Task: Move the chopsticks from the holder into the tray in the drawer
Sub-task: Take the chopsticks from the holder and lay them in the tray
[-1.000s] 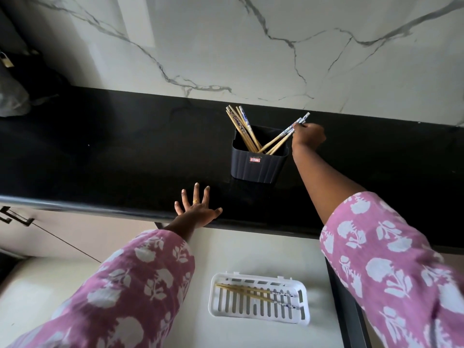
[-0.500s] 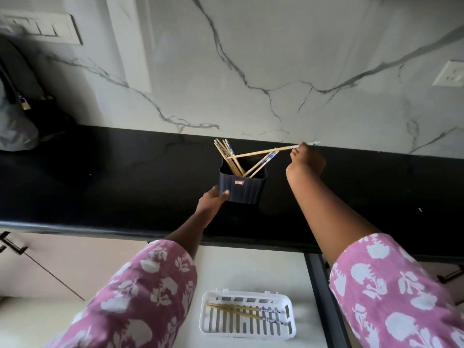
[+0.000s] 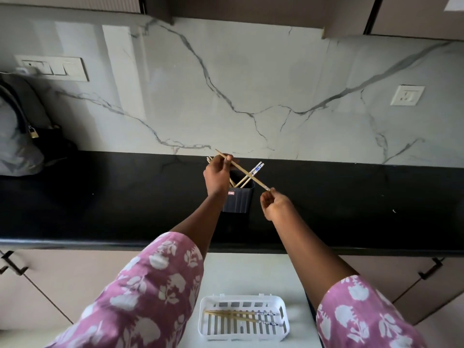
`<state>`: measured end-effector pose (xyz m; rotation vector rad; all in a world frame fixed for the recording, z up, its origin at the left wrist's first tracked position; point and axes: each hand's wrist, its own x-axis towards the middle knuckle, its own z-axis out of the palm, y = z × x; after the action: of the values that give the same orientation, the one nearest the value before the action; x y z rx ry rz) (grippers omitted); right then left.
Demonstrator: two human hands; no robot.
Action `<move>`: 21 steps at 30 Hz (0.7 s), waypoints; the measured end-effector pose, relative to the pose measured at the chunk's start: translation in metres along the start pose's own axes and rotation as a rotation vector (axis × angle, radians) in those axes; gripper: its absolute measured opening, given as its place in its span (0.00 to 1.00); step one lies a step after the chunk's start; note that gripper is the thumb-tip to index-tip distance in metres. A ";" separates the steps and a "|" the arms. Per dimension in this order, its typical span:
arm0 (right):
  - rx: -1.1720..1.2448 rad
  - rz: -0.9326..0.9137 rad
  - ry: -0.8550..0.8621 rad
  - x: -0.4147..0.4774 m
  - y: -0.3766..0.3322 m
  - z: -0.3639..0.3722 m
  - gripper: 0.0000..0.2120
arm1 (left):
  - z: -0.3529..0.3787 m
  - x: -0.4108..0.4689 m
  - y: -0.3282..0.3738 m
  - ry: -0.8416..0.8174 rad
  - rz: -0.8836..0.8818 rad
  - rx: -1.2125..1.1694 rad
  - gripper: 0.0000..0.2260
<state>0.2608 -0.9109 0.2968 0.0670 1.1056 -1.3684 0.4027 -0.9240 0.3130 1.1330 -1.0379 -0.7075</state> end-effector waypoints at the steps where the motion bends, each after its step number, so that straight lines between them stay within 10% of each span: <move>1: -0.086 0.003 0.007 0.000 0.001 -0.004 0.06 | -0.001 -0.002 0.004 -0.022 0.021 0.038 0.08; 5: -0.704 -0.165 -0.012 -0.003 0.003 -0.013 0.12 | -0.004 -0.004 0.016 -0.118 0.092 0.200 0.07; 11: -1.239 -1.053 -0.217 -0.018 0.013 -0.014 0.12 | -0.006 -0.012 0.011 -0.246 0.139 0.400 0.08; 21: -1.506 -1.093 -0.344 0.005 0.049 -0.033 0.10 | -0.027 -0.030 -0.038 -0.338 0.035 0.425 0.10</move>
<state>0.2793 -0.8804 0.2495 -2.0019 1.6645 -0.9610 0.4180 -0.8989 0.2658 1.3815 -1.5425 -0.6822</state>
